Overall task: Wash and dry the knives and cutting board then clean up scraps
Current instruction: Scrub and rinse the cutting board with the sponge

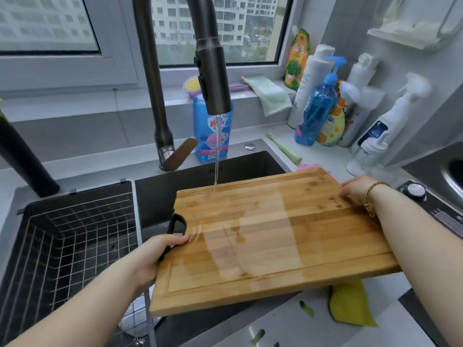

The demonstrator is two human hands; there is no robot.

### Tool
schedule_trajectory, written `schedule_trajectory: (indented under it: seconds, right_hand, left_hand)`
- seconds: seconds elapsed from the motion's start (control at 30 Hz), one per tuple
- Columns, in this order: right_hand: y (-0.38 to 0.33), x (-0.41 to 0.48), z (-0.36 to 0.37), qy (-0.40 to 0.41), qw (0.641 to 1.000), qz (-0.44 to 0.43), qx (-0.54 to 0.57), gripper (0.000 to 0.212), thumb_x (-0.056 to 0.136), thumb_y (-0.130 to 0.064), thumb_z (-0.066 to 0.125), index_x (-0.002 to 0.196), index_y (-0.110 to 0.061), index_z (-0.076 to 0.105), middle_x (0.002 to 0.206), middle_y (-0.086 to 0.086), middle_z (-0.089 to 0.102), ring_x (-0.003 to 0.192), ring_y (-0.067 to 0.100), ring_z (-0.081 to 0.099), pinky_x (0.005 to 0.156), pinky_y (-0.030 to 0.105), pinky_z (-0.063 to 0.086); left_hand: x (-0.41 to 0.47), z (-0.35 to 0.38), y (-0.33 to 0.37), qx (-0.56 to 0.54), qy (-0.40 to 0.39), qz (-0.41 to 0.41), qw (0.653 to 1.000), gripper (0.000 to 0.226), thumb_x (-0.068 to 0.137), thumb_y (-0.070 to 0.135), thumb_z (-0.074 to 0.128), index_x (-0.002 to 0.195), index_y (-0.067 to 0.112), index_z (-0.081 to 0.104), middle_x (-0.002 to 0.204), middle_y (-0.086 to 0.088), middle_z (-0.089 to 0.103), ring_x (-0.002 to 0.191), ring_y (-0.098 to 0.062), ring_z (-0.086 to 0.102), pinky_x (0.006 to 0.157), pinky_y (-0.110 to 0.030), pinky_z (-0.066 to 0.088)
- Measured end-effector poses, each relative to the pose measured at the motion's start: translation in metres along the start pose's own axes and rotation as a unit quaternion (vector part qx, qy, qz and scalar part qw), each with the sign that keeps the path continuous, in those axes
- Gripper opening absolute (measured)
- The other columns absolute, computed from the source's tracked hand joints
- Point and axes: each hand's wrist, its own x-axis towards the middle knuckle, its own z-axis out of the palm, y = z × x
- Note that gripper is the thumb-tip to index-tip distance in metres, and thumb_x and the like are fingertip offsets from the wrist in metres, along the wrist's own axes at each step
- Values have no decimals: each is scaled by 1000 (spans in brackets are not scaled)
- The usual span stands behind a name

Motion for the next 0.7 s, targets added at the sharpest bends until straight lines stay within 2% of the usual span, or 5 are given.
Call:
schedule_trajectory:
  seconds: [0.17, 0.33, 0.47, 0.57, 0.7]
  right_hand:
    - [-1, -3, 20, -28, 999, -16, -32, 36, 87, -3, 55, 121, 8, 53, 129, 26, 51, 123, 36, 46, 101, 38, 36]
    - [-5, -6, 43, -34, 994, -58, -92, 45, 84, -15, 53, 127, -5, 49, 127, 15, 51, 114, 28, 49, 99, 32, 40]
    - [-16, -18, 55, -74, 989, -68, -106, 30, 92, -15, 44, 118, -6, 56, 116, 11, 57, 101, 20, 53, 86, 28, 44]
    - [-27, -30, 66, -114, 982, -103, -108, 32, 95, -11, 37, 118, -4, 57, 121, 13, 57, 112, 23, 54, 97, 30, 44]
    - [-37, -29, 91, -143, 983, -108, -50, 29, 93, -9, 41, 113, -2, 61, 96, 10, 57, 92, 21, 55, 92, 34, 46]
  left_hand:
    - [-26, -11, 15, 12, 10, 21, 1000, 16, 86, 16, 57, 87, 0, 62, 62, -14, 69, 49, -26, 66, 48, -32, 54]
    - [-49, -24, 24, 7, 38, 42, 998, 18, 86, 15, 57, 90, -2, 60, 61, -17, 68, 56, -30, 64, 55, -36, 52]
    - [-68, -36, 28, 2, 51, 70, 996, 19, 84, 14, 56, 94, -2, 62, 66, -19, 68, 62, -32, 63, 60, -38, 53]
    - [-81, -45, 29, -4, 80, 107, 991, 9, 85, 8, 56, 90, 4, 62, 59, -15, 68, 47, -26, 65, 45, -33, 54]
    - [-94, -55, 25, 6, 125, 149, 981, 13, 82, 4, 59, 95, 9, 60, 70, -15, 65, 53, -25, 63, 40, -26, 52]
